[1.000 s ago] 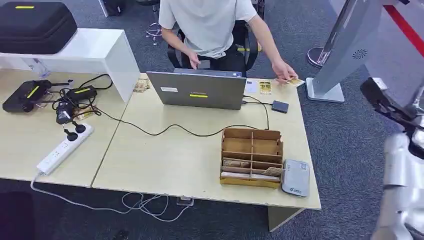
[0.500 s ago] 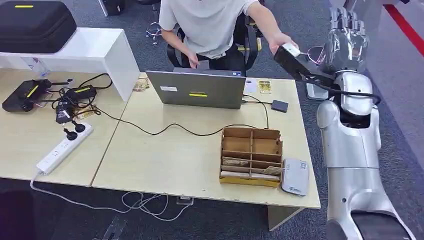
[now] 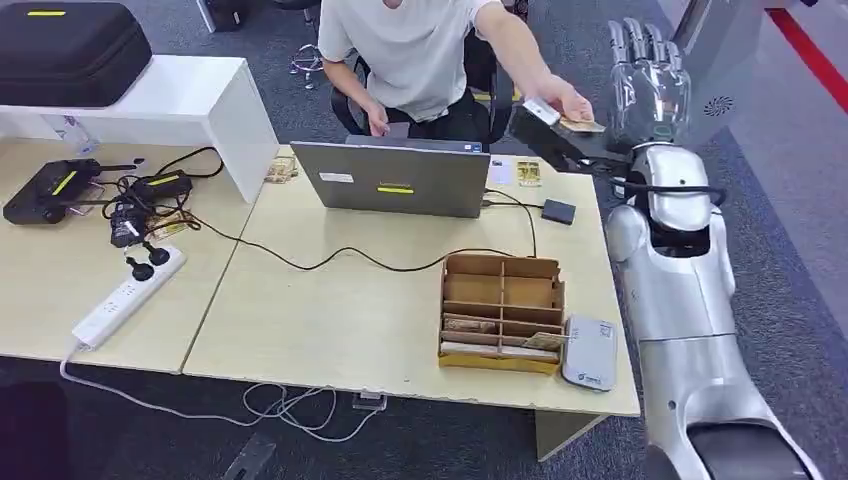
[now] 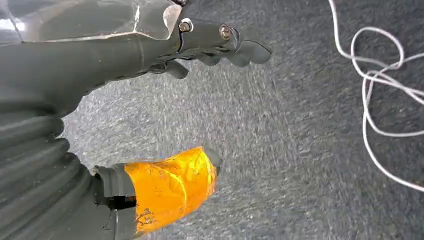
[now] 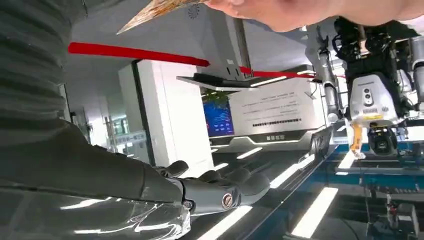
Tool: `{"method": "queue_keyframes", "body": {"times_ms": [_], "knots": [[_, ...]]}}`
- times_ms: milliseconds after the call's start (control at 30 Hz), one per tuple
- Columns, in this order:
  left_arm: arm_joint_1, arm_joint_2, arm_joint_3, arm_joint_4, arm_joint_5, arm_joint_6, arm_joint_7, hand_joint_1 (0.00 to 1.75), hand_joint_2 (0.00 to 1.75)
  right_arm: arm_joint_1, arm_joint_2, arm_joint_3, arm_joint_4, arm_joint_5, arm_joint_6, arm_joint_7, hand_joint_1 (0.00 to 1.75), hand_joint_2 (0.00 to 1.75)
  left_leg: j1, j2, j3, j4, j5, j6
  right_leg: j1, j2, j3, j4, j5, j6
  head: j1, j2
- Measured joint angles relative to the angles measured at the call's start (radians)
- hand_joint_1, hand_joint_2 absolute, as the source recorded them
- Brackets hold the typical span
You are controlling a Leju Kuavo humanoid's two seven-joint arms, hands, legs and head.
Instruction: Pass the card to the sensor for recognition and then transmit it.
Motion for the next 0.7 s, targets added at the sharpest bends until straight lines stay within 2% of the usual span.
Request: {"method": "queue_keyframes", "body": {"times_ms": [167, 200, 700], "knots": [[0.000, -0.005, 0.007, 0.000, -0.001, -0.006, 0.007, 0.00, 1.75, 0.000, 0.003, 0.008, 0.007, -0.006, 0.000, 0.000, 0.00, 1.75, 0.000, 0.000, -0.001, 0.000, 0.000, 0.000, 0.000, 0.000, 0.000, 0.000, 0.000, 0.000, 0.000, 0.000], [0.000, -0.006, 0.007, 0.000, -0.001, -0.007, 0.007, 0.00, 1.75, 0.000, 0.003, 0.010, 0.008, -0.007, 0.000, 0.000, 1.75, 1.75, 0.000, 0.000, -0.001, 0.000, 0.000, 0.000, 0.000, 0.000, 0.000, 0.000, 0.000, 0.000, 0.000, 0.000], [0.000, -0.015, 0.021, 0.000, -0.016, -0.032, 0.040, 0.00, 1.75, 0.002, 0.008, 0.031, 0.013, -0.068, -0.008, -0.029, 1.75, 1.75, 0.000, 0.000, -0.002, 0.000, 0.000, 0.000, 0.000, 0.000, -0.001, 0.000, 0.000, 0.000, 0.000, 0.000]]}}
